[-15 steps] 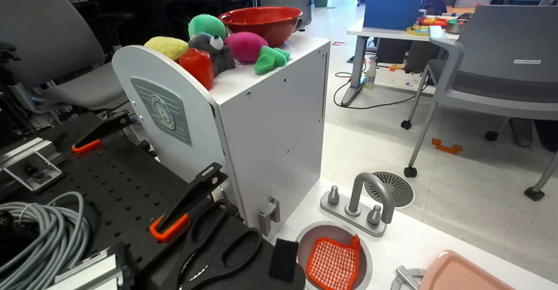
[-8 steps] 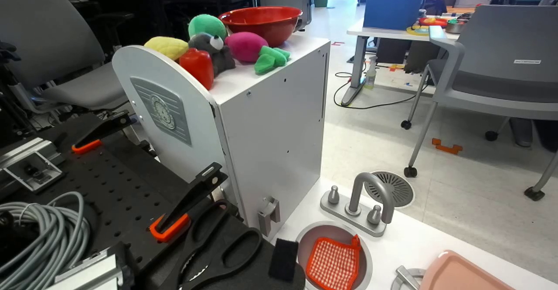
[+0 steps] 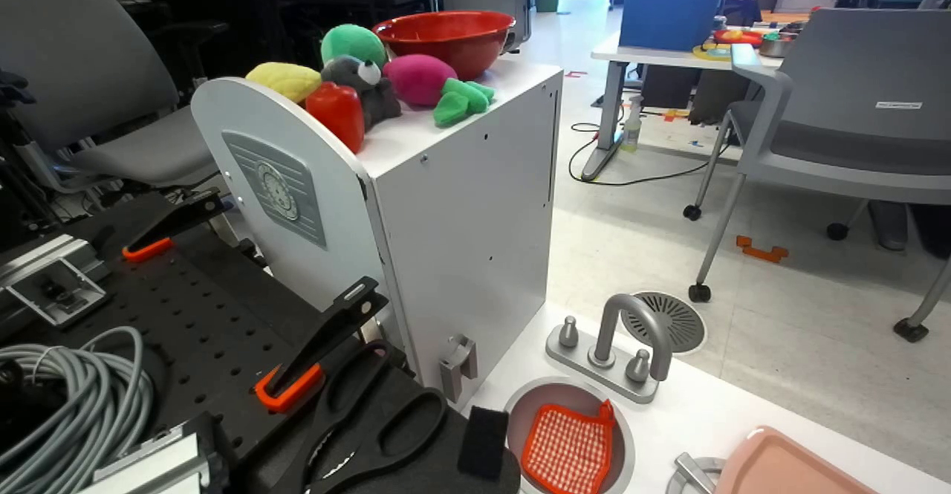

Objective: Put the green plush toy in the red bowl

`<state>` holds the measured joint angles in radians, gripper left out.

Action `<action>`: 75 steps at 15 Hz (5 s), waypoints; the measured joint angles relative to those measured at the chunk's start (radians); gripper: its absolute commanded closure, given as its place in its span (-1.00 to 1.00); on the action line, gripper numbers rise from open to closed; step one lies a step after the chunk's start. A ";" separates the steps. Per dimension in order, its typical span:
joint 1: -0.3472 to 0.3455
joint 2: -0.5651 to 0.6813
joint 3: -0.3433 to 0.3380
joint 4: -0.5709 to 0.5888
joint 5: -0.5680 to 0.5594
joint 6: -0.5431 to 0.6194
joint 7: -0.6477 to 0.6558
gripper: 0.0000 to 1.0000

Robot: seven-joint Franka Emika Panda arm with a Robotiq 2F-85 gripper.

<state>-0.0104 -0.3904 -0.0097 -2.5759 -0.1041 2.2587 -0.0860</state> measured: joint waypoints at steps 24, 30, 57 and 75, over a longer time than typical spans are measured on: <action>0.000 0.000 0.000 0.000 0.000 0.000 0.000 -1.00; -0.002 0.001 -0.021 0.001 0.001 0.000 0.000 -1.00; 0.015 0.286 -0.014 0.232 0.101 -0.010 -0.028 -1.00; 0.037 0.461 0.025 0.311 0.117 -0.020 0.015 -1.00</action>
<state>0.0264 0.0709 0.0153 -2.2653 0.0130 2.2385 -0.0713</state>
